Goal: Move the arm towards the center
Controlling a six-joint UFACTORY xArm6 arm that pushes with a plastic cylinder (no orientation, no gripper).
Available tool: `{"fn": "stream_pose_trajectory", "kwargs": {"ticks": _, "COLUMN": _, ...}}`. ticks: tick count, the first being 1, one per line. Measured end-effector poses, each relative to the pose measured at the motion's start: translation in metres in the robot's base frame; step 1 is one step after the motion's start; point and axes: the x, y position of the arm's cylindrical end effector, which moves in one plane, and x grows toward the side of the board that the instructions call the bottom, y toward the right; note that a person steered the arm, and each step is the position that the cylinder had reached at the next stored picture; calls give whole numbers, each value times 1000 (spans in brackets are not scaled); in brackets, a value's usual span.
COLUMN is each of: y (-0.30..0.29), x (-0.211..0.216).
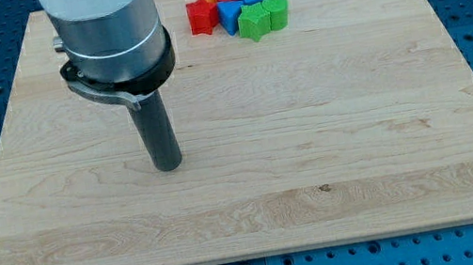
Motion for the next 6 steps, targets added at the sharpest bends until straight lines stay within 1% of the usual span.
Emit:
{"fn": "stream_pose_trajectory", "kwargs": {"ticks": 5, "y": 2, "x": -2}}
{"fn": "stream_pose_trajectory", "kwargs": {"ticks": 6, "y": 45, "x": -51}}
